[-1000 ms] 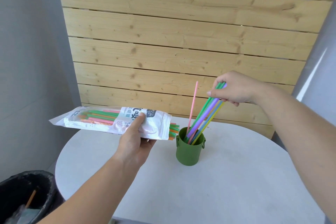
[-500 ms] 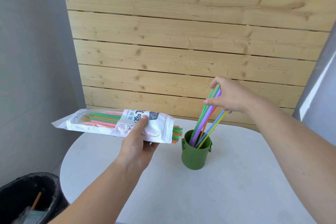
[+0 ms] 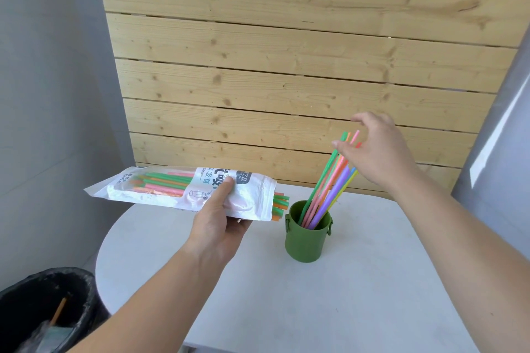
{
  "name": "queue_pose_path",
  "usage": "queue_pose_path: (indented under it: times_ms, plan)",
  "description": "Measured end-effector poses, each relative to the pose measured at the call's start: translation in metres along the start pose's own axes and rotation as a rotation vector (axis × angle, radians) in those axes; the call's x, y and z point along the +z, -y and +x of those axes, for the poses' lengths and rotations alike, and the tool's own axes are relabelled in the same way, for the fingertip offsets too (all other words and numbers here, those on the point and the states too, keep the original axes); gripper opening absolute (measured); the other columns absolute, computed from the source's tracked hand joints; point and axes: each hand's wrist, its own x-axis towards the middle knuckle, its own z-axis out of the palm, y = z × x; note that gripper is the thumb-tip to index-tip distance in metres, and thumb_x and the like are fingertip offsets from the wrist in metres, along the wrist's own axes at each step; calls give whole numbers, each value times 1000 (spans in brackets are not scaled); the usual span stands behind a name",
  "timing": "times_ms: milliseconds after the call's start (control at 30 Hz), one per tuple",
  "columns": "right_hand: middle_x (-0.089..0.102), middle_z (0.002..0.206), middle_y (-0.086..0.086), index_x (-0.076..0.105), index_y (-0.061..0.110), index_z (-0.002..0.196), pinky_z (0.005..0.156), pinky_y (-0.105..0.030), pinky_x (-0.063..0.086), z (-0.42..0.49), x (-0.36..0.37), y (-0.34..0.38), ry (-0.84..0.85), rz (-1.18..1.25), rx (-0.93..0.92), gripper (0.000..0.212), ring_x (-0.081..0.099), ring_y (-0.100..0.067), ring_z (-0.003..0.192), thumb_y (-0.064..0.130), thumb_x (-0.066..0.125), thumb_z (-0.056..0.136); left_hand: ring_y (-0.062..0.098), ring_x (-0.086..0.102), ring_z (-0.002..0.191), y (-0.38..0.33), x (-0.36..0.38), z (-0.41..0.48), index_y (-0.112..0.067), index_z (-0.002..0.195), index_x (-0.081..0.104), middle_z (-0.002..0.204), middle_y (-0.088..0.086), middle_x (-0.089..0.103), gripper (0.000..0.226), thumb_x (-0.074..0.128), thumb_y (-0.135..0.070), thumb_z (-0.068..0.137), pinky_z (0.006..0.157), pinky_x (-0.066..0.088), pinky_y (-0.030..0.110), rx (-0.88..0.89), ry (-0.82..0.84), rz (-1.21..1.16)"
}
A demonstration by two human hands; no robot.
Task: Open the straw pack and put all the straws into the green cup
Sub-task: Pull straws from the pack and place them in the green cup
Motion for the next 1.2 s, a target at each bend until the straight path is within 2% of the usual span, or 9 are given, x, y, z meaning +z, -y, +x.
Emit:
queue_pose_path:
  times_ms: [100, 200, 267, 333, 567, 867, 933, 1067, 1200]
  plan:
    - [67, 97, -4, 64, 19, 97, 74, -32, 48, -20, -3, 7, -209, 131, -7, 21, 63, -22, 80, 39, 62, 91, 27, 74, 112, -2, 1, -2, -14, 134, 60, 123, 10, 76, 35, 66, -15, 100, 85, 61, 45, -3, 10, 0]
    - [65, 64, -2, 60, 16, 76, 57, -30, 42, -48, 9, 26, 19, 276, 76, 34, 58, -19, 59, 43, 53, 96, 28, 73, 114, -2, 3, -4, -12, 136, 59, 125, 11, 76, 37, 65, -16, 100, 90, 60, 47, -7, 39, 1]
    - [66, 63, 1, 62, 17, 79, 56, -27, 42, -65, 26, 37, 265, 343, 167, 37, 55, -12, 51, 48, 50, 97, 28, 72, 116, -2, 5, -5, -10, 136, 61, 125, 11, 76, 37, 65, -16, 100, 94, 59, 48, -7, 42, 1]
    - [66, 62, 2, 63, 18, 85, 55, -27, 43, -77, 43, 43, 370, 444, 252, 36, 51, -8, 43, 50, 50, 96, 28, 72, 117, -2, 6, -6, -7, 135, 62, 124, 12, 76, 37, 65, -17, 99, 98, 57, 47, -16, 48, 12]
    - [54, 45, 12, 67, 14, 91, 47, -23, 33, -88, 64, 50, 370, 734, 330, 22, 43, -3, 38, 33, 58, 98, 31, 69, 122, 0, 6, -6, -3, 139, 61, 131, 15, 72, 41, 64, -19, 100, 108, 51, 52, -15, 73, 35]
    - [50, 57, -3, 64, 4, 92, 40, -22, 33, -78, 56, 43, 294, 932, 453, 10, 39, -11, 40, 12, 59, 96, 26, 73, 116, -8, 5, -3, -9, 133, 64, 123, 10, 76, 35, 65, -16, 100, 97, 58, 47, 7, 47, -14]
    - [50, 59, -6, 62, 6, 88, 40, -23, 31, -77, 55, 39, 275, 963, 471, 13, 38, -12, 40, 14, 58, 97, 26, 72, 116, -9, 5, -3, -10, 132, 64, 123, 10, 77, 32, 65, -15, 100, 99, 57, 48, 10, 46, -22]
    - [52, 57, -4, 58, 10, 86, 41, -22, 31, -81, 58, 38, 330, 926, 467, 30, 39, -14, 41, 39, 61, 95, 26, 73, 115, -4, 7, -3, -9, 125, 67, 123, 11, 76, 27, 66, -15, 99, 92, 60, 44, -6, 39, -1]
    - [51, 53, -1, 64, 0, 93, 41, -25, 32, -84, 62, 40, 273, 883, 417, 29, 37, -15, 42, 29, 64, 96, 23, 76, 107, -2, 5, -1, -9, 130, 66, 116, 8, 79, 32, 67, -15, 99, 86, 62, 42, -10, 13, 4]
